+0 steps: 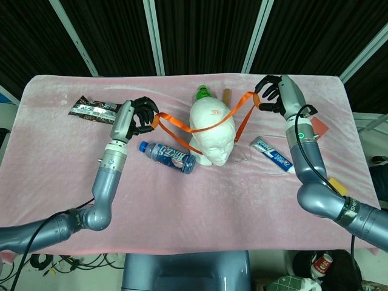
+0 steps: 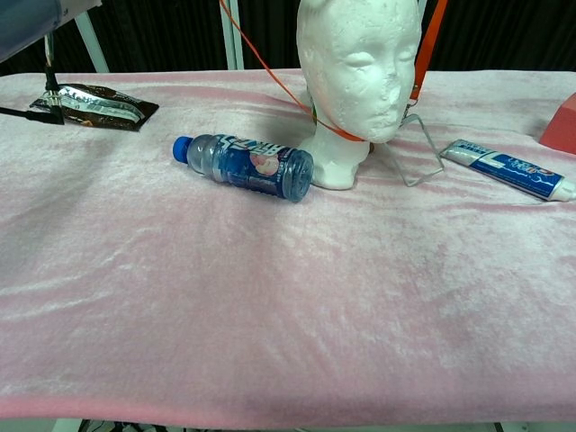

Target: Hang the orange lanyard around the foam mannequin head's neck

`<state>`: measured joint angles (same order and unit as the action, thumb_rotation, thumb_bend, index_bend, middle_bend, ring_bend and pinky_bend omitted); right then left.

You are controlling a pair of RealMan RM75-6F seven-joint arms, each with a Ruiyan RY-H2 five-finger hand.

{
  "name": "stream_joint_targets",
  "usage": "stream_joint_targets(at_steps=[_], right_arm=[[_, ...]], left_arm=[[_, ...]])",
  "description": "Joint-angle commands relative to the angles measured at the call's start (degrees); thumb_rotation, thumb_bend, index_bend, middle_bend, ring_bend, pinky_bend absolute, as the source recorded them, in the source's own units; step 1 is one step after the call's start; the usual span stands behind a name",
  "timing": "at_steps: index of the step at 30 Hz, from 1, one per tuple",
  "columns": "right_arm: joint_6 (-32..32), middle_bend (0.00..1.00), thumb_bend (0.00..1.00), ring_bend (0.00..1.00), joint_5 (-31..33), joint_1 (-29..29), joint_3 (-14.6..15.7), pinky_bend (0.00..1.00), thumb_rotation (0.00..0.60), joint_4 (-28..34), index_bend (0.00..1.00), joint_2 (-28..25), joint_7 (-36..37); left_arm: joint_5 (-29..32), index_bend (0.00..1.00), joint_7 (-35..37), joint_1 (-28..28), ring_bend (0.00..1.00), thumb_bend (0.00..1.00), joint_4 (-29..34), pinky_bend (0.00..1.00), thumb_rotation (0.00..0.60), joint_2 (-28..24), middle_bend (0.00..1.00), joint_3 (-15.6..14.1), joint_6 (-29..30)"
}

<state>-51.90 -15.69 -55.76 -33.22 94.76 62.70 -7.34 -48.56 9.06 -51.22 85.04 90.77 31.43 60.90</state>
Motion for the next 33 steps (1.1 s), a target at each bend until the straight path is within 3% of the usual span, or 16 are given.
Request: stream_joint_targets(at_steps=[1, 17, 33], right_arm=[[0.11, 0.39, 0.64, 0.47, -0.01, -1.02, 0.59, 0.42, 0.6, -1.41, 0.93, 1.1, -0.46], [-0.47, 0.39, 0.64, 0.46, 2.65, -6.78, 0.96, 0.42, 0.6, -10.1, 0.93, 7.57, -2.23], [0.38, 0.39, 0.64, 0.47, 5.12, -7.85, 1.87, 0.42, 0.6, -16.32, 0.93, 9.62, -4.45]], left_arm=[[0.99, 0.52, 0.23, -0.45, 0.65, 0.45, -1.52, 0.69, 0.6, 0.61, 0.71, 0.38, -0.75], [4.13, 0.52, 2.6, -1.86, 0.65, 0.45, -7.78, 0.69, 0.6, 3.07, 0.71, 2.74, -2.83], [7.53, 0.5, 3.91, -2.26, 0.65, 0.45, -12.59, 0.69, 0.6, 3.59, 0.71, 4.01, -5.94]])
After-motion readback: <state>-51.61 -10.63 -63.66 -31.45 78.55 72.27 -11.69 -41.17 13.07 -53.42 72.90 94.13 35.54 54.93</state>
